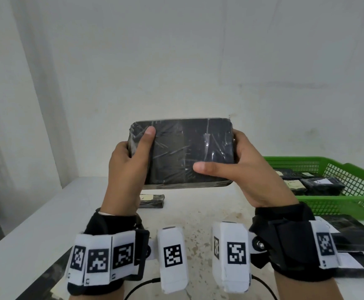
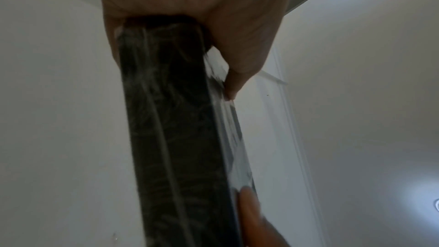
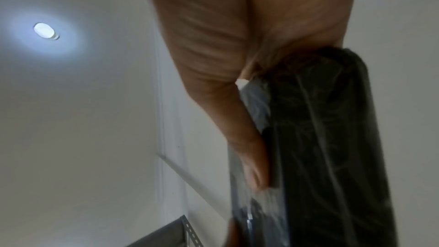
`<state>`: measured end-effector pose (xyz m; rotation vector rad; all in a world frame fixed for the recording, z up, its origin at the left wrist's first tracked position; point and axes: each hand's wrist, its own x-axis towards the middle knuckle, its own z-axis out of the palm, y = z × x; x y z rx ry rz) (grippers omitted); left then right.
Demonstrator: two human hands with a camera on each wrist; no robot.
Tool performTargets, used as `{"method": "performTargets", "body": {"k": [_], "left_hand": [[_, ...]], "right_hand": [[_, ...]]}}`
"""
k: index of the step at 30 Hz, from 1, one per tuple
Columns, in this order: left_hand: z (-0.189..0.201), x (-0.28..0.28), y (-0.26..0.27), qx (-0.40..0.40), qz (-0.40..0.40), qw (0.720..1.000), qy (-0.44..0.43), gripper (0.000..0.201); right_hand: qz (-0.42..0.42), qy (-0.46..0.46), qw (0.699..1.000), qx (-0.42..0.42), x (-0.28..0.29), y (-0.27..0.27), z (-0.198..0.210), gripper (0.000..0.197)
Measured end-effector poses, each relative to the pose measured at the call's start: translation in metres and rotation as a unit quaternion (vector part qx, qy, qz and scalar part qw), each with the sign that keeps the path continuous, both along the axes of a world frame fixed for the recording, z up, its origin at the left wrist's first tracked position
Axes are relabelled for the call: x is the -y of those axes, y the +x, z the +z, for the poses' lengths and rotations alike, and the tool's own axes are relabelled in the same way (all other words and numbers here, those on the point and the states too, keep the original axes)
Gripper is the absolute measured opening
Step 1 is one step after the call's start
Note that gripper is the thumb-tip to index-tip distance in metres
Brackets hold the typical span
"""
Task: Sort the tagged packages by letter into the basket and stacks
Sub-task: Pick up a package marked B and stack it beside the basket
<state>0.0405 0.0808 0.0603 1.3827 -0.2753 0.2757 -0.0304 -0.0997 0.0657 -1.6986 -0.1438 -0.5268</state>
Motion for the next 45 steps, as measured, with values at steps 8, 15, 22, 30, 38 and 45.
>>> {"method": "performTargets", "body": {"k": [8, 15, 22, 30, 38, 45], "left_hand": [[0.003, -0.016, 0.000, 0.032, -0.084, 0.996, -0.001, 0.073], [-0.004, 0.001, -0.002, 0.075, -0.064, 0.995, -0.014, 0.065], [-0.007, -0.004, 0.003, 0.108, -0.078, 0.991, 0.006, 0.056], [-0.005, -0.008, -0.002, 0.095, -0.042, 0.983, 0.150, 0.066], [0.010, 0.007, -0.020, -0.015, -0.113, 0.992, -0.058, 0.055], [0.006, 0.015, -0.020, -0.028, -0.126, 0.990, -0.053, 0.058]], "right_hand": [[-0.036, -0.001, 0.999, 0.036, 0.000, 0.004, -0.002, 0.104], [-0.049, -0.025, 0.997, 0.050, -0.005, 0.002, -0.002, 0.108], [-0.075, -0.061, 0.994, 0.048, -0.004, 0.003, -0.003, 0.101], [-0.037, 0.073, 0.996, -0.016, -0.008, -0.002, 0.008, 0.081], [-0.036, 0.104, 0.993, 0.053, -0.007, 0.001, 0.005, 0.040], [-0.084, 0.066, 0.987, 0.120, -0.003, 0.006, 0.001, 0.023]]}}
